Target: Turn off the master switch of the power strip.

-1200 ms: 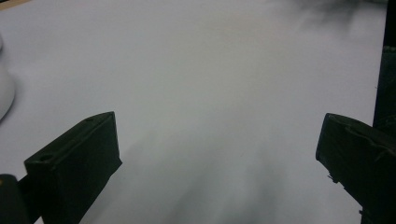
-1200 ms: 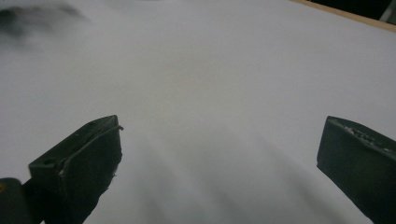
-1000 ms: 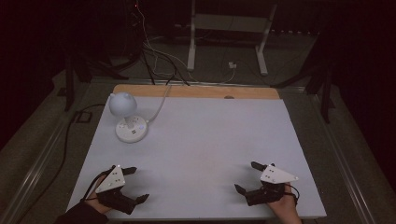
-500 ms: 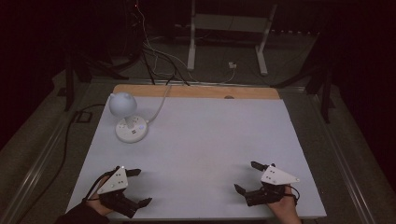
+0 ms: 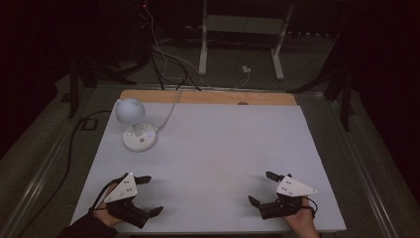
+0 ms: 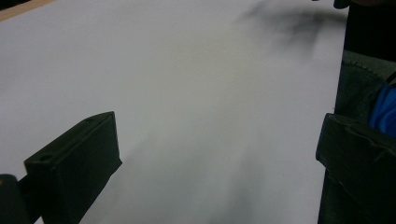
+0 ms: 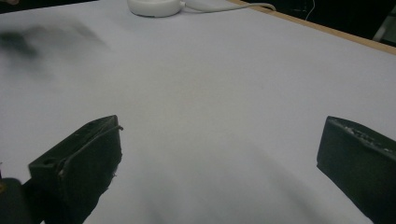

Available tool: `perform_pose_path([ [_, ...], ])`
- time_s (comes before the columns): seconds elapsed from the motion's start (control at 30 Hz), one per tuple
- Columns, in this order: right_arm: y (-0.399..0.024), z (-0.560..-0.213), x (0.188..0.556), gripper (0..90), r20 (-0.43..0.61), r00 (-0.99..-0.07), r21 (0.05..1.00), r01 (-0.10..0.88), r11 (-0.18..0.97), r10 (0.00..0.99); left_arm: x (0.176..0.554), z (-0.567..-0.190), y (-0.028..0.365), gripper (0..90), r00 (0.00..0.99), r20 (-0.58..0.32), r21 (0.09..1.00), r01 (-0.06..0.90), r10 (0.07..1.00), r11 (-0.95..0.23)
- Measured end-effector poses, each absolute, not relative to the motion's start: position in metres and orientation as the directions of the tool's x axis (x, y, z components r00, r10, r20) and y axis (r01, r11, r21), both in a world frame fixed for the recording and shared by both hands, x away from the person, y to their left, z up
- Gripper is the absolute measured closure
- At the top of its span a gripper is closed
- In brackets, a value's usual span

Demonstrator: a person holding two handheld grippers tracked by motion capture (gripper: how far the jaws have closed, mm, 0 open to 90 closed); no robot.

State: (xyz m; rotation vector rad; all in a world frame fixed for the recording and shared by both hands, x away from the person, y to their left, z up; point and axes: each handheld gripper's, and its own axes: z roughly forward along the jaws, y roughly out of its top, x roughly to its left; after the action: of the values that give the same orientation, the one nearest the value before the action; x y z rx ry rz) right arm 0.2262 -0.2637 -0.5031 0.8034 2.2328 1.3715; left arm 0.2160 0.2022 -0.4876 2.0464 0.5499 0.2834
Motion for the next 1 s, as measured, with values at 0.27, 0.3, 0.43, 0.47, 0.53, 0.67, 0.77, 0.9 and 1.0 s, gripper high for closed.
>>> perform_pose_path([
  [0.27, -0.263, -0.503, 0.226, 0.0, -0.039, -0.756, 0.899, 0.26, 0.354, 0.653, 0.222, -0.486, 0.198, 0.2, 0.87, -0.027, 0.862, 0.27, 0.493, -0.43],
  [0.3, -0.263, -0.503, 0.226, 0.0, -0.039, -0.756, 0.899, 0.26, 0.354, 0.653, 0.224, -0.485, 0.198, 0.2, 0.869, -0.028, 0.862, 0.271, 0.493, -0.428],
  [0.43, -0.264, -0.503, 0.226, 0.0, -0.034, -0.757, 0.9, 0.261, 0.349, 0.653, 0.228, -0.482, 0.197, 0.2, 0.863, -0.022, 0.867, 0.268, 0.505, -0.42],
  [0.47, -0.264, -0.503, 0.226, 0.0, -0.032, -0.755, 0.9, 0.262, 0.347, 0.654, 0.229, -0.481, 0.196, 0.2, 0.863, -0.021, 0.867, 0.268, 0.505, -0.421],
  [0.53, -0.264, -0.503, 0.226, 0.0, -0.03, -0.755, 0.901, 0.263, 0.344, 0.655, 0.231, -0.48, 0.196, 0.2, 0.86, -0.02, 0.869, 0.266, 0.51, -0.416],
  [0.67, -0.264, -0.502, 0.226, 0.0, -0.031, -0.755, 0.903, 0.26, 0.341, 0.656, 0.235, -0.476, 0.194, 0.2, 0.858, -0.017, 0.874, 0.263, 0.513, -0.409],
  [0.77, -0.265, -0.503, 0.226, 0.0, -0.03, -0.754, 0.903, 0.261, 0.341, 0.656, 0.238, -0.473, 0.193, 0.2, 0.855, -0.013, 0.868, 0.266, 0.518, -0.419],
  [0.9, -0.265, -0.502, 0.226, 0.0, -0.027, -0.755, 0.904, 0.262, 0.338, 0.656, 0.243, -0.468, 0.193, 0.1, 0.848, -0.019, 0.876, 0.27, 0.53, -0.4],
  [1.0, -0.265, -0.502, 0.226, 0.0, -0.025, -0.755, 0.904, 0.263, 0.337, 0.655, 0.247, -0.465, 0.194, 0.2, 0.837, -0.019, 0.881, 0.273, 0.547, -0.387],
])
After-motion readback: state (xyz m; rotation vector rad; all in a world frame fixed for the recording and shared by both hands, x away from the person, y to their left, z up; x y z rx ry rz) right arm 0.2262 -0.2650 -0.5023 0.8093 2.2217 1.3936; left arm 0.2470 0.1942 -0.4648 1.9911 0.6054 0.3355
